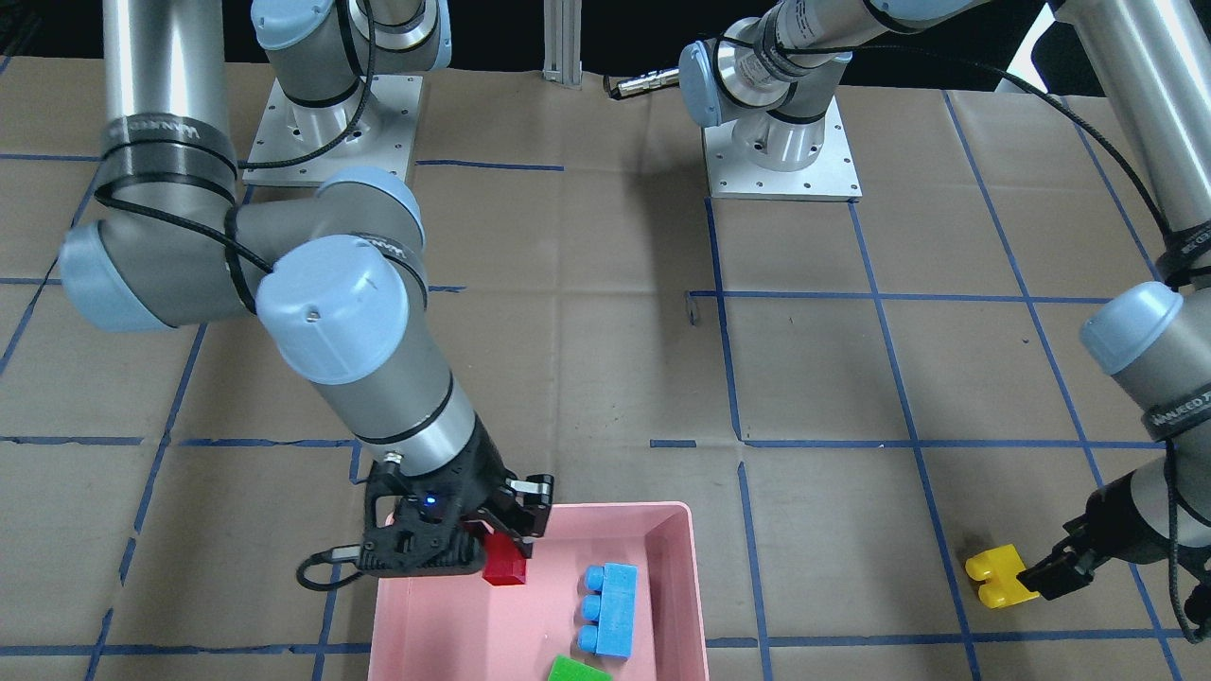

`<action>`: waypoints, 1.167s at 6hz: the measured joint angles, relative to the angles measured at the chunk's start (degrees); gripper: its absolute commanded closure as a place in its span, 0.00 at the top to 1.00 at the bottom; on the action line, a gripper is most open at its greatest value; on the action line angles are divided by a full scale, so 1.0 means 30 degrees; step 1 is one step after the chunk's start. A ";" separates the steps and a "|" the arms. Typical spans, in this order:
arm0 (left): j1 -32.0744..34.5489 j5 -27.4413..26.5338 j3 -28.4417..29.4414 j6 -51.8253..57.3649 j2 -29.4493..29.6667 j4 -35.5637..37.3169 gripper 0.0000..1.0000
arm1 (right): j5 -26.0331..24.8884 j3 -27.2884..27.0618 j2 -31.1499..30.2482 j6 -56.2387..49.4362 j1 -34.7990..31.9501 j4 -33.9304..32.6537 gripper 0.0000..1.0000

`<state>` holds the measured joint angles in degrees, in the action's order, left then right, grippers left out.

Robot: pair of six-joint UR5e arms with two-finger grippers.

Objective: Put all blocks into box

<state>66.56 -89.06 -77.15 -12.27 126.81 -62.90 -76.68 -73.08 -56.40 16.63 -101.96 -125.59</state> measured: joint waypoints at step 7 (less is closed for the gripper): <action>0.0068 0.0080 -0.1997 0.0035 0.1362 0.4408 0.83 | 0.0192 0.0465 0.1367 0.0081 -0.0652 -0.1588 1.00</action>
<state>66.76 -88.82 -83.15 -12.17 130.90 -49.67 -76.11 -71.68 -52.30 16.87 -103.91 -130.36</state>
